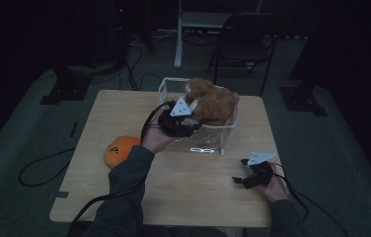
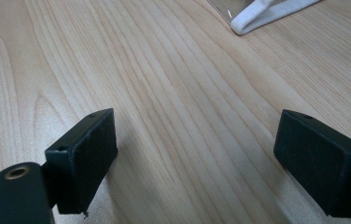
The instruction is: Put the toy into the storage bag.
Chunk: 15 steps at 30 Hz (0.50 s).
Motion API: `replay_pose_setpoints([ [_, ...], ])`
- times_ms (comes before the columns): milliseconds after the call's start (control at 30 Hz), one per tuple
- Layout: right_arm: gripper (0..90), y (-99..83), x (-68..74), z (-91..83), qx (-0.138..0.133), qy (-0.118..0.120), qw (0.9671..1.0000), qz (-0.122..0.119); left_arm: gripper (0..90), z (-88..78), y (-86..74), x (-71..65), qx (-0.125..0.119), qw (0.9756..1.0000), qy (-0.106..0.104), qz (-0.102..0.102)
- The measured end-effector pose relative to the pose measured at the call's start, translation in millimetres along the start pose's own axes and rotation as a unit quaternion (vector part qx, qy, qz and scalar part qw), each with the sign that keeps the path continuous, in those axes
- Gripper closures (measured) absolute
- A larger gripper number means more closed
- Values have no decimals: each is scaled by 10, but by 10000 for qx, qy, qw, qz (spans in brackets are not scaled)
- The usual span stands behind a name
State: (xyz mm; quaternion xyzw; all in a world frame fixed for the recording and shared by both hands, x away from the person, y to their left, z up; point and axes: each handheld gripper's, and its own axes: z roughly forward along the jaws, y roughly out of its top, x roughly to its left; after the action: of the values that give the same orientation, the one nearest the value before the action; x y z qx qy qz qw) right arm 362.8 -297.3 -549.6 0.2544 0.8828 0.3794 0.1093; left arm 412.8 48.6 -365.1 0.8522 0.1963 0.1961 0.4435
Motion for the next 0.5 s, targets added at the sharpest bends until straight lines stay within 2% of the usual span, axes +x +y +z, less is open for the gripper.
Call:
replay_pose_setpoints([
  [133, 126, 0, 0, 0, 2, 3, 10000, 1, 478, 76, -65, 29, 194, 9997, -143, -83],
  [200, 126, 0, 0, 0, 3, 3, 10000, 3, 462, 64, -92, 18, 109, 9995, -278, -138],
  [300, 126, 0, 0, 0, 1, 3, 10000, 1, 439, 30, -115, 18, 51, 9992, -343, -175],
  [333, 126, 0, 0, 0, 0, 2, 10000, -2, 439, -26, -148, 23, -86, 9987, -439, -240],
  [500, 126, 0, 1, -1, 3, 4, 10000, 6, 409, -188, -208, 31, -299, 9982, -427, -310],
])
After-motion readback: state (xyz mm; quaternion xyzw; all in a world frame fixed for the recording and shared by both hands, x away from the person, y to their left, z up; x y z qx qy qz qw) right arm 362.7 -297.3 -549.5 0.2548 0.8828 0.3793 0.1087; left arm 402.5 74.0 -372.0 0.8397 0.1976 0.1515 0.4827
